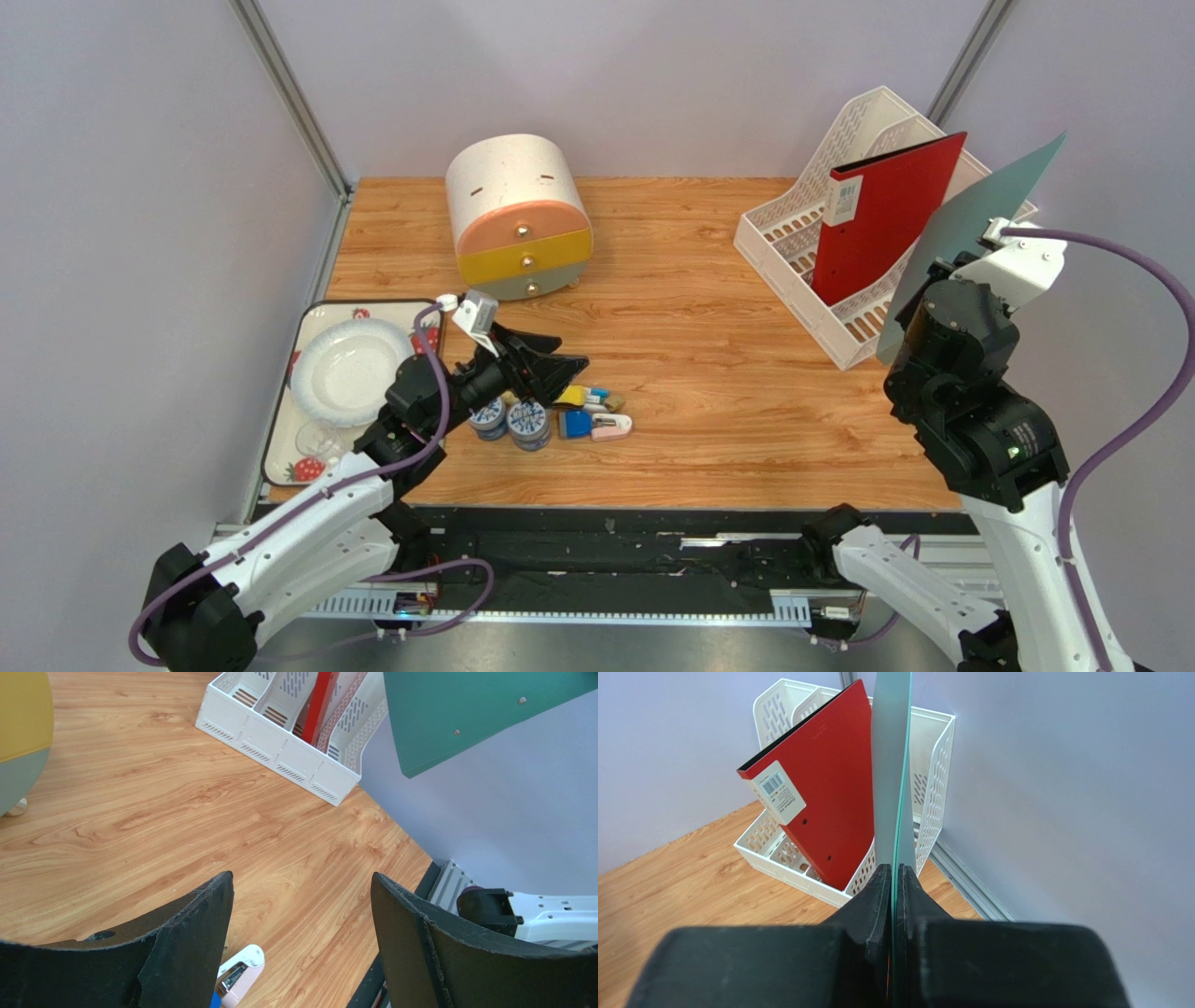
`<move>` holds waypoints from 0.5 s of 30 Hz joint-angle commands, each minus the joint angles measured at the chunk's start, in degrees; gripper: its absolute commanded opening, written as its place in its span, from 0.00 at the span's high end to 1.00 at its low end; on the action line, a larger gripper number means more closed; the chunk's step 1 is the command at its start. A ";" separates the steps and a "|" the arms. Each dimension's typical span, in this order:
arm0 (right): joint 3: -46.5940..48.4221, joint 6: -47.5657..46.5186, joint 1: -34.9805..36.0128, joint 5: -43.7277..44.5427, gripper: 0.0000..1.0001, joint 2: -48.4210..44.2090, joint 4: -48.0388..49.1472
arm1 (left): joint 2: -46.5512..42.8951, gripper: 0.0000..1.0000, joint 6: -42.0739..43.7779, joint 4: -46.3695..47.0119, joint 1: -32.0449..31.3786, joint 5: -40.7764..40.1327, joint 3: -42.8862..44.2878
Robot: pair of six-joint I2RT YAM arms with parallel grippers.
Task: Organize the desk
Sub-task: Place the folder in the storage box.
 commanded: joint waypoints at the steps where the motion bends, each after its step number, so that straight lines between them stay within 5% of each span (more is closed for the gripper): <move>1: -0.78 -3.31 -3.55 0.62 1.00 0.47 9.96 | -0.35 0.20 1.02 1.14 0.23 -0.14 1.64; 15: -2.63 0.89 -22.98 -18.54 1.00 5.57 10.58 | 0.00 0.20 1.11 1.49 0.23 -0.58 1.29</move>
